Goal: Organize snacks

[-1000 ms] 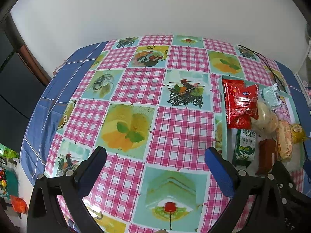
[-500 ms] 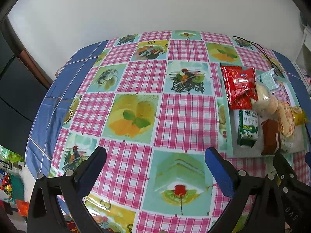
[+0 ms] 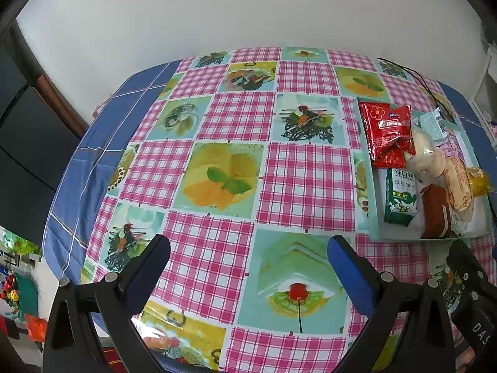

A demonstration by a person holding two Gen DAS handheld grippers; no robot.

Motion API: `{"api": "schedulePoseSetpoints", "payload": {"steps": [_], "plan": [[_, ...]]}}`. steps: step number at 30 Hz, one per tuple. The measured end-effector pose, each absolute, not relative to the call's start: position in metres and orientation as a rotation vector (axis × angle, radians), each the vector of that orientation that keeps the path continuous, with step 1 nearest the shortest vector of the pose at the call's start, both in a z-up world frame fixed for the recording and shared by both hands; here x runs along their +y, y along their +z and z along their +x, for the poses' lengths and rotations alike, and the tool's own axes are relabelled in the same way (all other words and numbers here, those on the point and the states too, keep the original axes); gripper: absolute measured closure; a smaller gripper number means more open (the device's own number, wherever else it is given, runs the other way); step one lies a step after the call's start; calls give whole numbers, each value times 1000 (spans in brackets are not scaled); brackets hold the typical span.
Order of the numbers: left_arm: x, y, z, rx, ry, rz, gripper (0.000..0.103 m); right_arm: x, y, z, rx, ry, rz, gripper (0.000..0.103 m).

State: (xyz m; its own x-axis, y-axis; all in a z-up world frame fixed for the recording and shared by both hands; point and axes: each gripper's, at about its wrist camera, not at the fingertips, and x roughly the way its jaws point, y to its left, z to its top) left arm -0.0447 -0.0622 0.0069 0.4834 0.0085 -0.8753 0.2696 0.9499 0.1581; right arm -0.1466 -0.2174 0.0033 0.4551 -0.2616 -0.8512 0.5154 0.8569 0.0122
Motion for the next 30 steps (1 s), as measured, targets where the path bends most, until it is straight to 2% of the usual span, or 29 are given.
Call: {"api": "schedulePoseSetpoints", "payload": {"steps": [30], "plan": [[-59, 6, -41, 1073, -152, 292, 2, -217, 2, -144, 998, -488, 277, 0]]}}
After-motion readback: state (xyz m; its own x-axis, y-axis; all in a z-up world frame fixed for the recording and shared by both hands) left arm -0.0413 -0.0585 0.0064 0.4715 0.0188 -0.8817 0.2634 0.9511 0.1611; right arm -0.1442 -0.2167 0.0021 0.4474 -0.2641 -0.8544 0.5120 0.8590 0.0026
